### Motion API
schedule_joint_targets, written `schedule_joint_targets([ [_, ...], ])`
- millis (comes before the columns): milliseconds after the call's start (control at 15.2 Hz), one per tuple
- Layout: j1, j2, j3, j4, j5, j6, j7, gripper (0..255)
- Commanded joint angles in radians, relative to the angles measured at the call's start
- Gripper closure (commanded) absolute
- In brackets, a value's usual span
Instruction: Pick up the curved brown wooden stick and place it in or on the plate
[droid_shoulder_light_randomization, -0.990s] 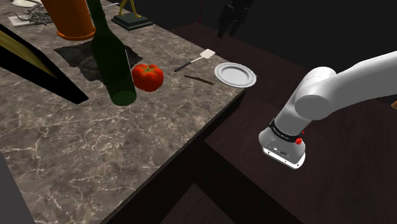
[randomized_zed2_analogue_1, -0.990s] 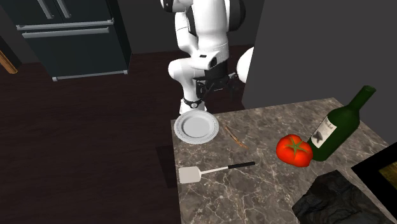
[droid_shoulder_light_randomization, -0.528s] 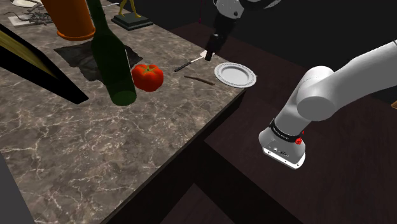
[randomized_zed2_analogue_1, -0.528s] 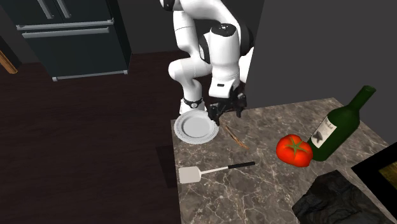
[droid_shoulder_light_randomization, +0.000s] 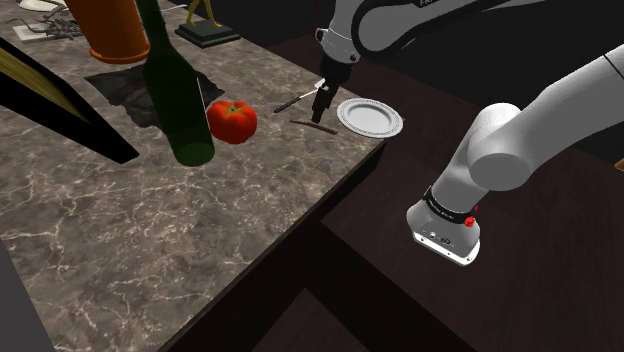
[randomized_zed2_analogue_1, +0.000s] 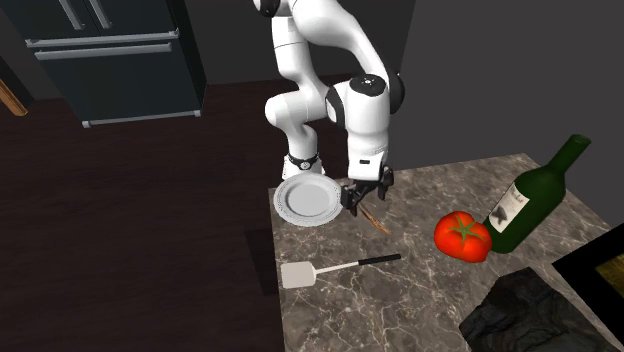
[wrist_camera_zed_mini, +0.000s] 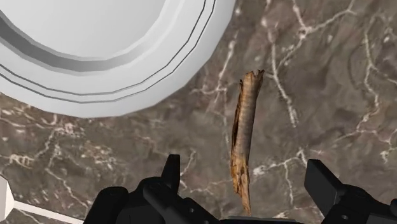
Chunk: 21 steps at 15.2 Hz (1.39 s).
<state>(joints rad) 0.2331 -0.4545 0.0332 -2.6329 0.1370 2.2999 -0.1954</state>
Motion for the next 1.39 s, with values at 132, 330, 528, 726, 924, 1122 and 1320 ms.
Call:
schedule_joint_targets([
  [132,0.005,0.042,0.003,-0.023,0.007,0.066,-0.006,0],
  [330,0.005,0.049,0.003,-0.026,0.008,0.075,-0.006,0],
  [528,0.005,0.049,0.003,-0.026,0.008,0.075,-0.006,0],
  [726,0.005,0.049,0.003,-0.026,0.008,0.075,-0.006,255],
  [924,0.005,0.049,0.003,-0.026,0.008,0.075,-0.006,255],
  [1122,0.005,0.048,0.003,-0.026,0.008,0.075,-0.006,255],
  [1320,0.005,0.049,0.003,-0.026,0.008,0.075,-0.006,255],
])
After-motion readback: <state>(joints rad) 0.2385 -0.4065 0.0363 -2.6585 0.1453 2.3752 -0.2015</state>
